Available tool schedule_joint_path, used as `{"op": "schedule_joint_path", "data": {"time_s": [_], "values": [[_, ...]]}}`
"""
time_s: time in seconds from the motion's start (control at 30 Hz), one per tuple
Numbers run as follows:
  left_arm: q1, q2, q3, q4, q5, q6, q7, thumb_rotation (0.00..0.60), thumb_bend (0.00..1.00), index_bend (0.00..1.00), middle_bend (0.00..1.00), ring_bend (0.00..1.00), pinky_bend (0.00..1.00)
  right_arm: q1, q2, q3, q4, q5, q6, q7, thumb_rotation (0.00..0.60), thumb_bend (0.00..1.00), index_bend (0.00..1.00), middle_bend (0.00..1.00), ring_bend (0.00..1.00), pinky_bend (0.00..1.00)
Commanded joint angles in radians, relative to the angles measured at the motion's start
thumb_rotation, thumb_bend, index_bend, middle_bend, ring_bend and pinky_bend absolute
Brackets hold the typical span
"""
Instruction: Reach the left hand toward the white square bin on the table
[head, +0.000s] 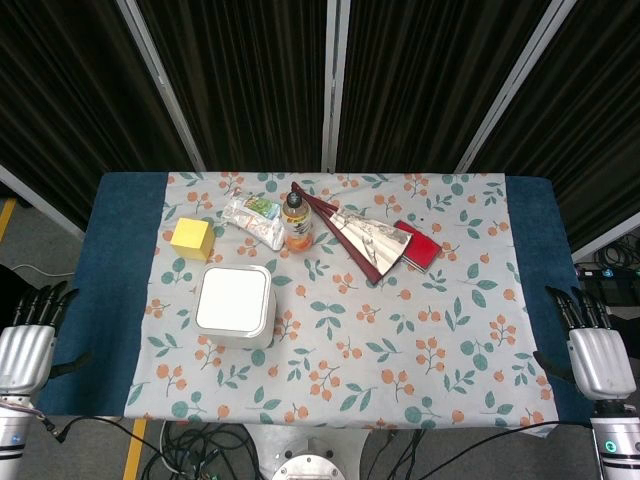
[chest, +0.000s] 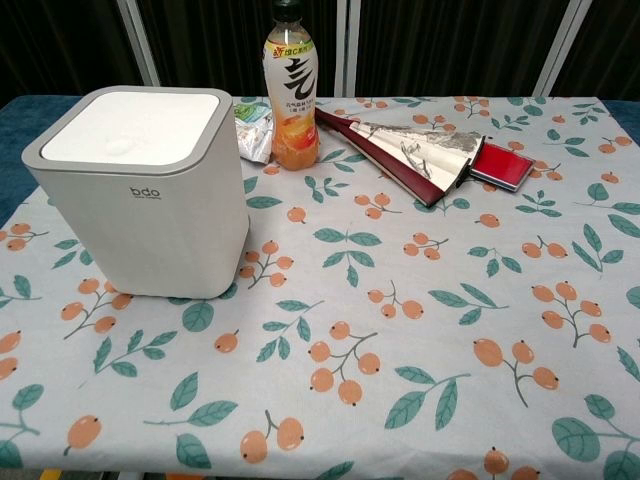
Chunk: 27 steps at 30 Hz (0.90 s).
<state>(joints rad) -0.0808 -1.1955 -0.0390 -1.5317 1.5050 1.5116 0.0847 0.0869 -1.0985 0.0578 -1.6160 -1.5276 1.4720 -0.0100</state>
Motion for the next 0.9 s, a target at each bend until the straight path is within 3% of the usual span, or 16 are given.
{"op": "schedule_joint_path", "data": {"time_s": [0.03,0.23,0.53,0.7,0.9], "values": [[-0.001,-0.003,0.002,0.004,0.009,0.003,-0.006,0.6,0.03,0.11,0.06,0.04,0.0,0.001,-0.001,0.0,-0.004,0.001,0.0,-0.005,0.6,0.07,0.0,0.13,0.0,0.0],[-0.009,0.002,0.004,0.012,0.039,0.011,-0.028,0.6,0.03,0.11,0.06,0.04,0.0,0.002,-0.002,-0.003,-0.006,0.012,-0.013,-0.013,0.6,0.07,0.0,0.12,0.0,0.0],[-0.12,0.036,0.022,0.015,0.275,0.019,-0.165,0.6,0.03,0.13,0.06,0.04,0.0,0.007,0.003,0.003,-0.015,0.036,-0.03,-0.043,0.6,0.07,0.0,0.11,0.0,0.0],[-0.223,0.057,0.034,-0.004,0.39,-0.047,-0.207,0.6,0.03,0.17,0.11,0.06,0.0,0.008,0.007,0.007,-0.023,0.041,-0.028,-0.049,0.6,0.07,0.0,0.11,0.0,0.0],[-0.319,0.049,0.031,-0.018,0.432,-0.144,-0.183,0.6,0.03,0.2,0.14,0.09,0.0,0.01,0.007,0.01,-0.03,0.052,-0.034,-0.06,0.6,0.07,0.0,0.11,0.0,0.0]]}}
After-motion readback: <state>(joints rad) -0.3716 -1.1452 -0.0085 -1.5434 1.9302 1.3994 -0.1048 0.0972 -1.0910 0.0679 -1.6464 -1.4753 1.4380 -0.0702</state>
